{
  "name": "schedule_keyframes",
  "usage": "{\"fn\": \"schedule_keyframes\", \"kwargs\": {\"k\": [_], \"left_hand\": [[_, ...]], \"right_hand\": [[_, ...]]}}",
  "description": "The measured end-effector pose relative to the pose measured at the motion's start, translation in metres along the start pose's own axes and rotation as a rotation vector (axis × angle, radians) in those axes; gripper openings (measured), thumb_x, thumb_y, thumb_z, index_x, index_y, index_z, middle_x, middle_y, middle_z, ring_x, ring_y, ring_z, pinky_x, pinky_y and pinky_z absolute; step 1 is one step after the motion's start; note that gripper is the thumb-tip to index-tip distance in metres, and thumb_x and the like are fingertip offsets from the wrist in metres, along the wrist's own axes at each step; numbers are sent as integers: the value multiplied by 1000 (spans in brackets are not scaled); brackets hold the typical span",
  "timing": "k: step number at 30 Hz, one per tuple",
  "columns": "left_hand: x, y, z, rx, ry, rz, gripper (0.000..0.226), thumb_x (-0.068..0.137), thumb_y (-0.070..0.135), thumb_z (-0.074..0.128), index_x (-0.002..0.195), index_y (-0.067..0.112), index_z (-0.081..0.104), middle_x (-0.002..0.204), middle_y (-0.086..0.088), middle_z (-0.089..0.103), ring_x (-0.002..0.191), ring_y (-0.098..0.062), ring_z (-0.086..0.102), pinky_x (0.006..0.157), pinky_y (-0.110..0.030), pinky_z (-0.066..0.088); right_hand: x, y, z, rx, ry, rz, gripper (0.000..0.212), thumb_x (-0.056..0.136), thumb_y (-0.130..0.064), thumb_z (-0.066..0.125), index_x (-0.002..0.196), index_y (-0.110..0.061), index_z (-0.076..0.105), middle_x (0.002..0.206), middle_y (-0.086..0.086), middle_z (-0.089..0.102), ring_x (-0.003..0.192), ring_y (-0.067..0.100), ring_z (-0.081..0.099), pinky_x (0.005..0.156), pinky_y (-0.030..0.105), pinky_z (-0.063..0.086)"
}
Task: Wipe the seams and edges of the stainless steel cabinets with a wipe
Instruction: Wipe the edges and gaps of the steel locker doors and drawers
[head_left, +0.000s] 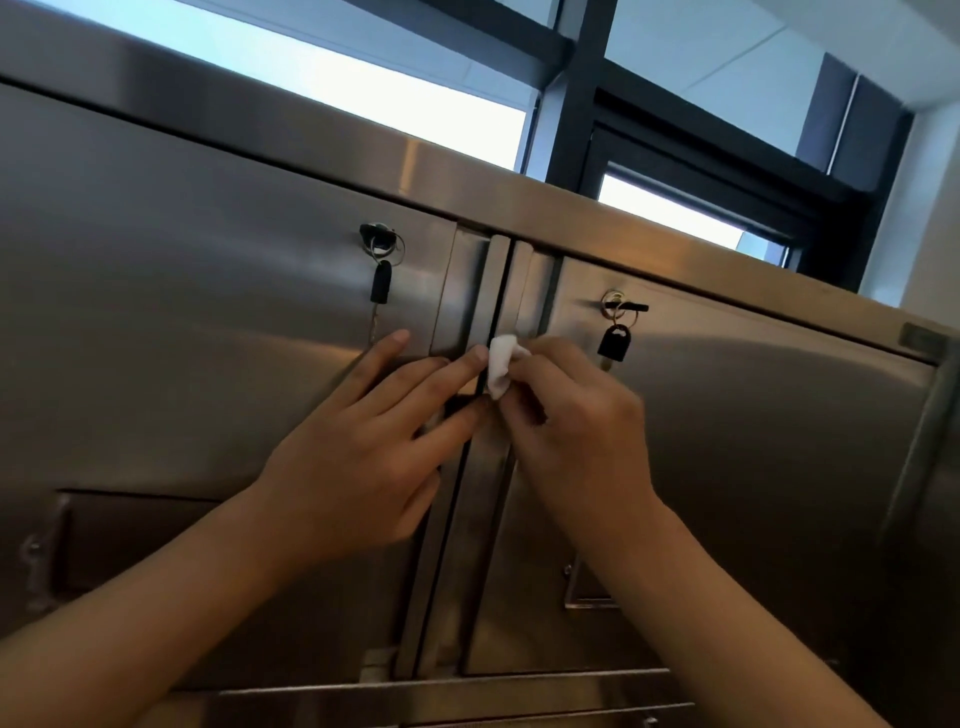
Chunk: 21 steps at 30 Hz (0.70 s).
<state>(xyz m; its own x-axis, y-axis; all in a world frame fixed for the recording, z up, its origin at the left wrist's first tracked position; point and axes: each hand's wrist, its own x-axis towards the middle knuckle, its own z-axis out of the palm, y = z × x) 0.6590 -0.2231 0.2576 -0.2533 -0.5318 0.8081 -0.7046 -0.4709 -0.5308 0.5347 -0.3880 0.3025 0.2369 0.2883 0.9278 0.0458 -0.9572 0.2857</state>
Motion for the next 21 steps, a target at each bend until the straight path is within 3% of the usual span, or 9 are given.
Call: {"fn": "schedule_keyframes", "kwargs": {"k": [5, 9, 12, 14, 18, 21], "left_hand": [[0, 0, -1, -24, 1, 17, 58, 94, 25, 51, 150, 14, 48, 163, -20, 36, 142, -35, 48, 123, -62, 25], [0, -1, 0, -30, -6, 20, 56, 93, 26, 52, 148, 15, 48, 163, -20, 37, 142, -35, 48, 120, -64, 29], [0, -1, 0, -22, -19, 17, 51, 92, 28, 53, 141, 15, 60, 161, -21, 39, 140, -35, 49, 119, -65, 31], [0, -1, -2, -32, -22, 13, 49, 92, 28, 53, 138, 15, 63, 161, -20, 39, 140, -34, 49, 120, -64, 30], [0, 0, -3, -44, -25, 8, 49, 92, 27, 52, 138, 15, 64, 162, -20, 39, 140, -34, 50, 120, -63, 29], [-1, 0, -2, -36, -22, 6, 49, 92, 28, 53, 138, 15, 63, 162, -20, 39, 141, -34, 47, 122, -62, 27]], "right_hand": [[-24, -4, -1, 47, -79, -24, 7, 94, -6, 74, 100, -4, 75, 109, 8, 70, 93, 18, 68, 84, 28, 57], [-12, -2, -15, 106, -115, 2, 16, 93, -11, 75, 108, -6, 74, 113, 8, 70, 99, 14, 67, 86, 28, 58], [9, 4, -36, 41, -18, -4, 19, 94, -15, 72, 110, -5, 71, 125, 10, 64, 113, 6, 55, 100, 11, 46], [29, 10, -46, -35, 63, 0, 15, 94, -14, 72, 107, -5, 71, 128, 11, 61, 114, 8, 52, 98, 8, 43], [56, 17, -34, -166, 69, -46, 13, 97, -12, 68, 103, -2, 73, 125, 14, 64, 110, 23, 62, 95, 20, 48], [54, 15, -16, -203, 9, -84, 16, 99, -12, 64, 104, 1, 72, 125, 16, 64, 108, 24, 62, 95, 30, 55]]}}
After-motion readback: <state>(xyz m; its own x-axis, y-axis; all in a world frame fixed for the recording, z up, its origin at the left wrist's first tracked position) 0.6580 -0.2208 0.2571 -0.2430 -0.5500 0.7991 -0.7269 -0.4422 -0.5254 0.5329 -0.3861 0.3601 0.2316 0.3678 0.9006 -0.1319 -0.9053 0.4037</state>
